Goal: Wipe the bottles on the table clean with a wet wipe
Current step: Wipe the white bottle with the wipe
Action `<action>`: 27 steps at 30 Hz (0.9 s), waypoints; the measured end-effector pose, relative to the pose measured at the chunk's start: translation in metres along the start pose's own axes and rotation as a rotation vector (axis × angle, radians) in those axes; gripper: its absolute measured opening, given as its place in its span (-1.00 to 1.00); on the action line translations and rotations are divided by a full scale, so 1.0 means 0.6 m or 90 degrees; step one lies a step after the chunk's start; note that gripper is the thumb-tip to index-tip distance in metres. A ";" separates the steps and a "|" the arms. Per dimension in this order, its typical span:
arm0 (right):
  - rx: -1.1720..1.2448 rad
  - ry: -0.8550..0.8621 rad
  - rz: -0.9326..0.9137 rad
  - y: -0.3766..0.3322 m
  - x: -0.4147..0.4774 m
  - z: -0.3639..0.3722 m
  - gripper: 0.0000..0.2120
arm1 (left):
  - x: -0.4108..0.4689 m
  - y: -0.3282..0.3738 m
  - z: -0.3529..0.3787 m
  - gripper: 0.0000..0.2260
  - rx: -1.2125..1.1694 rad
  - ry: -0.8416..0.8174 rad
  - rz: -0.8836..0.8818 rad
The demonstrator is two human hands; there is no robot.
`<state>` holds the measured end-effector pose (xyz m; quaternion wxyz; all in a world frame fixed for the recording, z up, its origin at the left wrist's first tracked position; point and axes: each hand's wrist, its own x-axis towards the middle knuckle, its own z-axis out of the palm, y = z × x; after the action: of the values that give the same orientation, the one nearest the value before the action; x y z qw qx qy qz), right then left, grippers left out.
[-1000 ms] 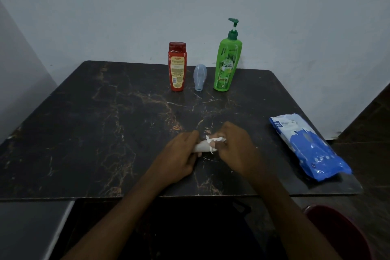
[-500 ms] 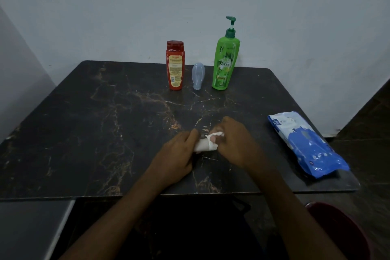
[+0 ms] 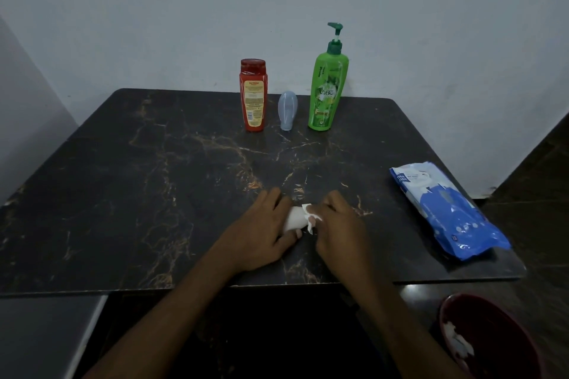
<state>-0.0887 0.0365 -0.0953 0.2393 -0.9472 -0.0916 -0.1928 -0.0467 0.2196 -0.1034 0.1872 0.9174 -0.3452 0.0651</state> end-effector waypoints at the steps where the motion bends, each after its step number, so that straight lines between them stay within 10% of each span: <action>1: -0.030 -0.031 0.005 -0.001 0.014 -0.004 -0.87 | 0.001 0.001 -0.001 -0.68 0.003 -0.003 0.008; 8: -0.045 -0.262 0.098 -0.017 0.100 -0.046 -0.72 | 0.002 0.001 0.002 -0.70 0.031 0.006 0.013; 17: 0.048 0.016 0.007 -0.004 -0.008 0.006 -0.76 | 0.003 -0.005 0.004 -0.76 -0.046 0.004 0.006; 27: 0.146 -0.545 0.158 0.016 0.169 -0.081 -0.87 | -0.010 0.003 -0.006 -0.75 -0.066 0.035 0.029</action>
<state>-0.0097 0.0128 -0.0181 0.3044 -0.9129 -0.0890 0.2570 -0.0522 0.2233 -0.1008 0.2421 0.8963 -0.3634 0.0768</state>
